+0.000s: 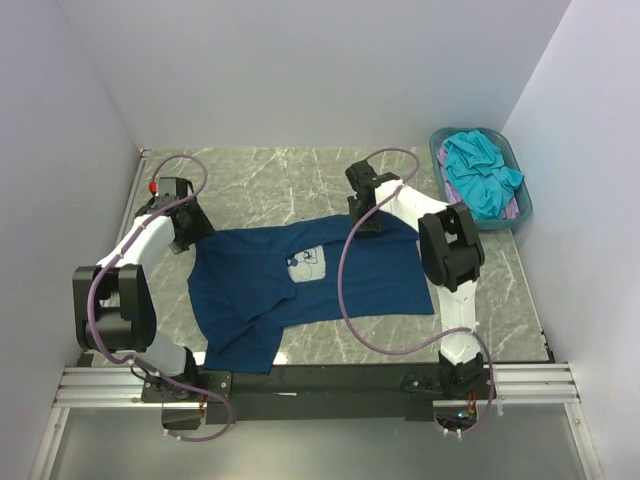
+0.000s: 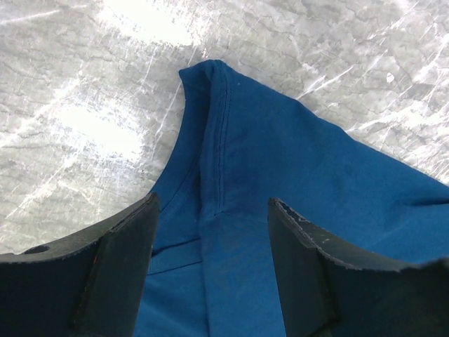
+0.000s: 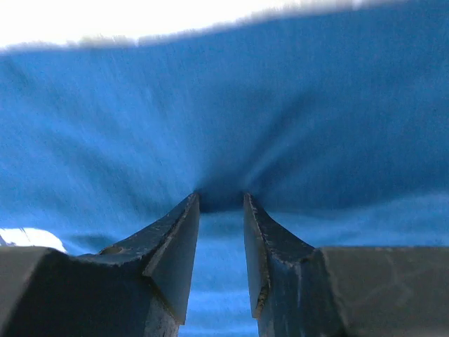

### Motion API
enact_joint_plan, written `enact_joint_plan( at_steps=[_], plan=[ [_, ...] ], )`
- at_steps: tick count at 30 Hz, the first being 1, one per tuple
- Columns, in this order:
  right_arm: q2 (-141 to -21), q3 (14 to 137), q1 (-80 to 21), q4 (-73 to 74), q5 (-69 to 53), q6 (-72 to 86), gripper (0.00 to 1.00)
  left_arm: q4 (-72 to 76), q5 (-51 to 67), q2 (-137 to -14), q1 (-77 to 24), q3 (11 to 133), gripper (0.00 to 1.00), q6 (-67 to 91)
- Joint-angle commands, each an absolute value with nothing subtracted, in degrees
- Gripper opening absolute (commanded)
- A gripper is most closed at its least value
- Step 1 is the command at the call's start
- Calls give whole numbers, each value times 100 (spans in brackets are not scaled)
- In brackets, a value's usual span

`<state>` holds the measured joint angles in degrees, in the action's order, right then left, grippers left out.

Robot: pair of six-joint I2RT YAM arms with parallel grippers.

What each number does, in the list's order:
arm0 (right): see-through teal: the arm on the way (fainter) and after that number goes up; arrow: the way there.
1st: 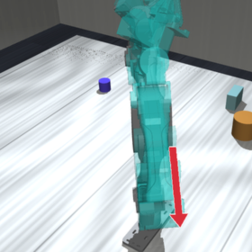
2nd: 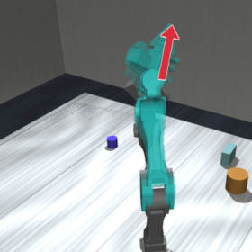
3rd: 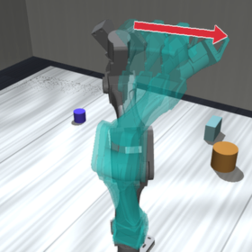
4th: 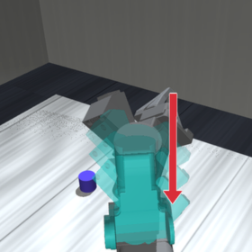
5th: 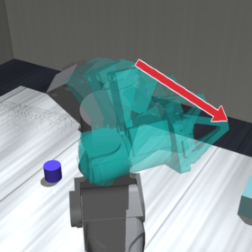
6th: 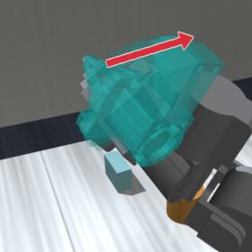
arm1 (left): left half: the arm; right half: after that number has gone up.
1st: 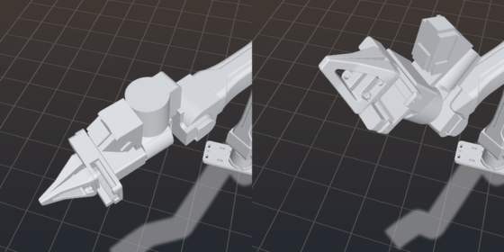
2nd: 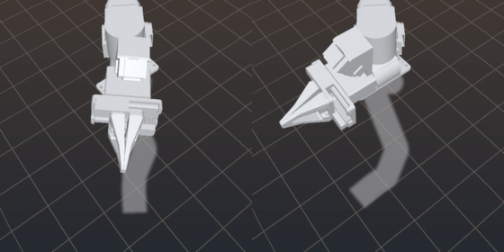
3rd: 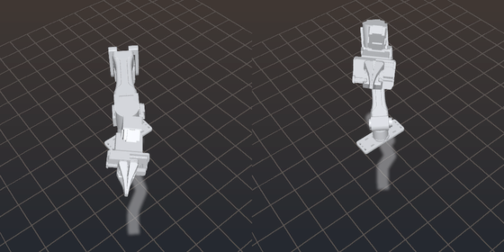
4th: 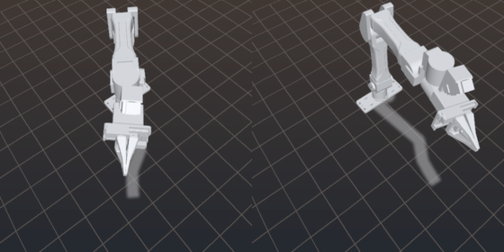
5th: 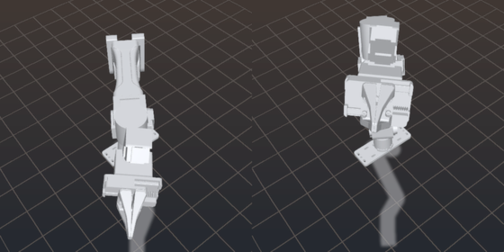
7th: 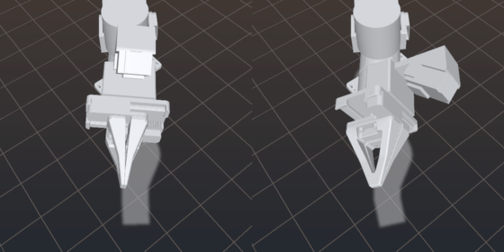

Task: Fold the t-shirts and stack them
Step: Fold the tshirt

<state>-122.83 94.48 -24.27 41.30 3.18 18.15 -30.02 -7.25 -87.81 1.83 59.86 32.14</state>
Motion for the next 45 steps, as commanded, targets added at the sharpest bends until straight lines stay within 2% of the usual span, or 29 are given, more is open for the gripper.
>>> enact_joint_plan(
  at_steps=[1, 10, 17, 24, 30, 34, 39, 45],
  plan=[
    [-11769, 9089, -2479, 4210, 483, 1854, 39, -2936, -791, -8631, 158, 6012, 69, 3120],
    [-11163, 8306, -2303, 3683, 282, 1846, 39, -2900, -747, -8675, 167, 6029, 69, 3164],
    [-10837, 8262, -1460, 3156, -289, 2257, 39, -2979, -413, -9131, 413, 6495, 67, 3392],
    [-10837, 8191, -844, 2533, -325, 2663, 39, -3094, -141, -9940, 519, 7153, 66, 3489],
    [-11363, 8753, -651, 2453, -395, 2707, 38, -3138, -53, -10441, 519, 7497, 53, 3542],
    [-11679, 8912, -554, 2338, -597, 3031, 35, -3111, -70, -10704, 519, 7646, 40, 3560],
    [-12154, 9105, -405, 2425, -721, 3331, 35, -3208, -140, -11135, 527, 7918, 34, 3595],
    [-12558, 9465, -229, 2697, -782, 3735, 34, -3313, -193, -11768, 694, 8296, 19, 3682]
  ],
)
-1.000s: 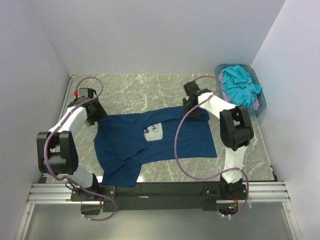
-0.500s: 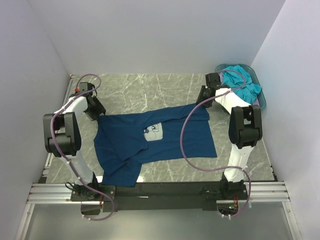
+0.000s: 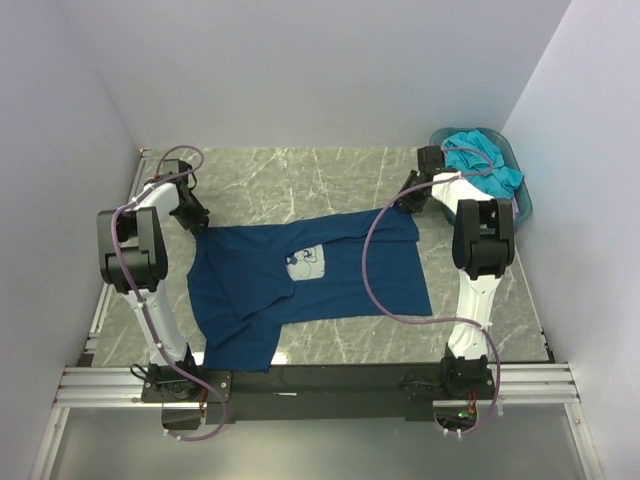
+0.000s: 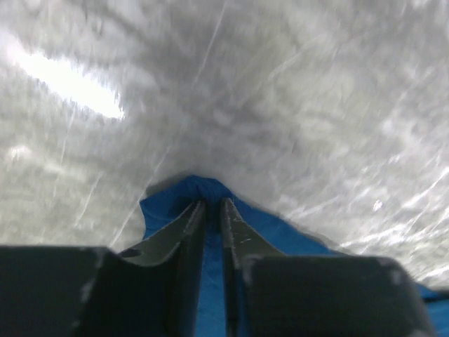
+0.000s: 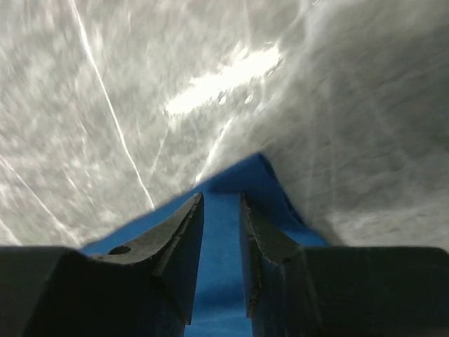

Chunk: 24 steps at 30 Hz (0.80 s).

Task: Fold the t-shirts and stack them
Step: Fold the tshirt

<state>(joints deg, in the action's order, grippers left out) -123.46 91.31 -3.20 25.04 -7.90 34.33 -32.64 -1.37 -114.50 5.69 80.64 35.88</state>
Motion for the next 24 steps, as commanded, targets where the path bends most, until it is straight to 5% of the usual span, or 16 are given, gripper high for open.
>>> enact_joint_plan(
  at_steps=[1, 9, 24],
  plan=[
    [-12655, 9770, -220, 2829, -765, 3753, 34, -3331, -176, -11908, 720, 8358, 18, 3691],
    [-13219, 10740, -202, 3498, -712, 3701, 30, -3621, -80, -12454, 782, 9070, 14, 3691],
    [-12463, 10213, -325, 3999, 360, 2532, 37, -3401, -167, -12138, 791, 8649, 15, 3586]
  ],
)
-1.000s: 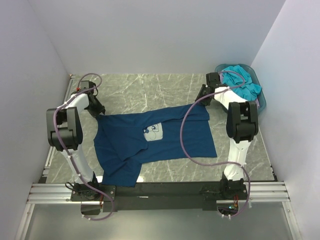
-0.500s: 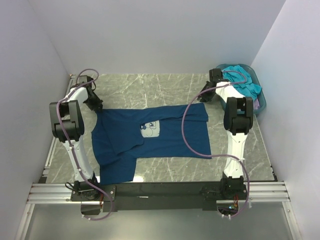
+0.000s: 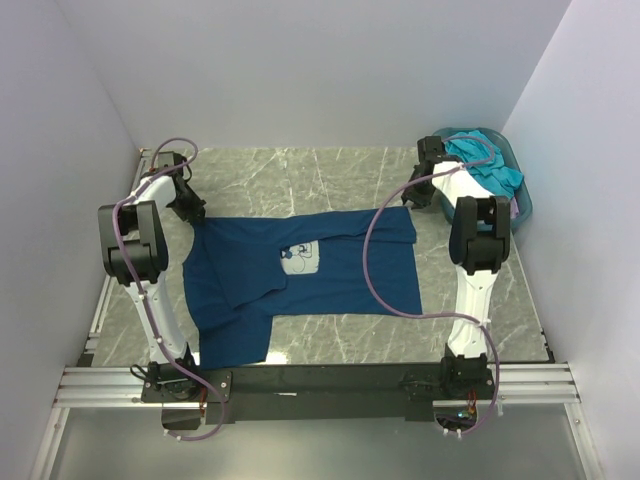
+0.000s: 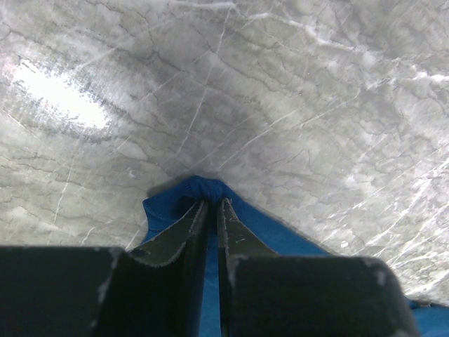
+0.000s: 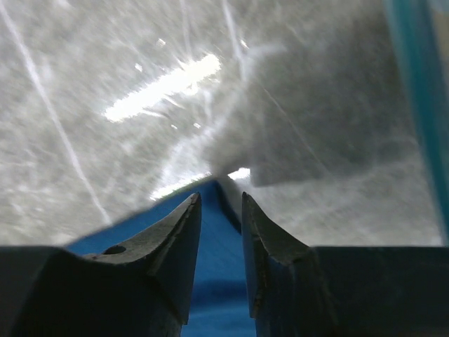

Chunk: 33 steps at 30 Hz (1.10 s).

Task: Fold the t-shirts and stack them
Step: Fold the tshirt

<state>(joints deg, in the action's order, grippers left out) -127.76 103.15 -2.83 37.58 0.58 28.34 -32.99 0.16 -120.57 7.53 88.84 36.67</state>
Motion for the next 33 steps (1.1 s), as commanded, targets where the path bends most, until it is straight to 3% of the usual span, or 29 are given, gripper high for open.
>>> enact_joint_plan(
  at_steps=[1, 18, 21, 25, 28, 33],
  plan=[
    [-12472, 10195, -325, 4008, 334, 2479, 37, -3401, -193, -12129, 782, 8631, 15, 3577],
    [-13069, 10669, -545, 4403, -211, 2074, 37, -3393, -264, -12146, 782, 8596, 13, 3542],
    [-13148, 10758, -536, 4430, -106, 2109, 30, -3419, -290, -12173, 782, 8622, 12, 3525],
    [-13227, 10951, -510, 4465, 263, 2162, 0, -3480, -413, -12217, 791, 8753, 7, 3489],
    [-13263, 11092, -396, 4325, 474, 2215, 0, -3524, -369, -12243, 861, 8885, 1, 3507],
    [-13315, 11354, -150, 3973, 642, 2329, 0, -3604, -246, -12471, 967, 9193, 1, 3559]
  ],
)
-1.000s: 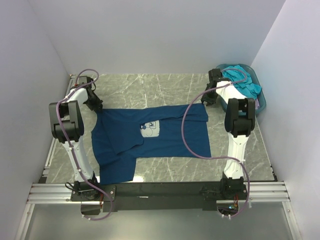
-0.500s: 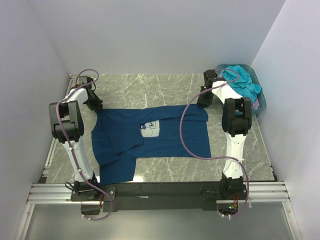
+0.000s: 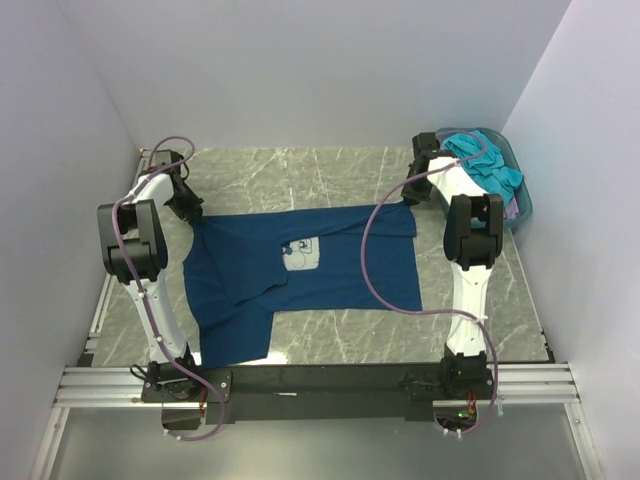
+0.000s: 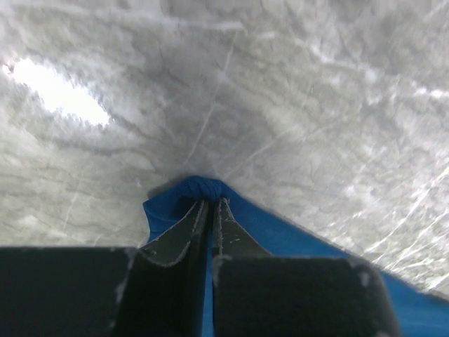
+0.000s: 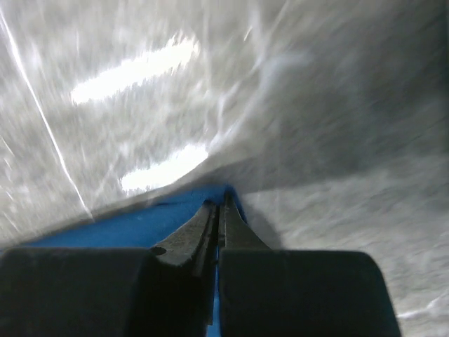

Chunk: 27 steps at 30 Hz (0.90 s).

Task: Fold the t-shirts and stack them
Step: Fold the tshirt

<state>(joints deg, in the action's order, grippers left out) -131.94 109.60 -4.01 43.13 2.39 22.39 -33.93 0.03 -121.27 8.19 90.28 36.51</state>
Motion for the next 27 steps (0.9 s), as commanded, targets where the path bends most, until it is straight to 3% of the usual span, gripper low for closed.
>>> enact_joint_plan(
  at_steps=[1, 9, 12, 15, 17, 18, 21, 27],
  plan=[
    [-13350, 11425, -132, 3947, 650, 2320, 0, -3595, -220, -12506, 967, 9289, 1, 3577],
    [-13843, 12357, -44, 4122, 484, 2004, 0, -3577, 18, -12858, 967, 9799, 4, 3595],
    [-13738, 12200, -53, 4043, 273, 1969, 12, -3630, 79, -12955, 958, 10010, 12, 3586],
    [-13527, 12050, -88, 4078, 123, 1943, 28, -3761, 254, -12920, 967, 10230, 26, 3551],
    [-13265, 11840, -114, 4061, 140, 1899, 33, -3770, 369, -12789, 958, 10222, 37, 3542],
    [-13158, 11752, -149, 4034, 167, 1881, 36, -3779, 360, -12588, 958, 10169, 51, 3542],
    [-12763, 11444, -281, 4017, 307, 1863, 40, -3797, 185, -12078, 905, 9994, 71, 3516],
    [-12016, 10531, -597, 3806, 326, 2004, 42, -3859, 18, -11024, 686, 9249, 81, 3463]
  ],
)
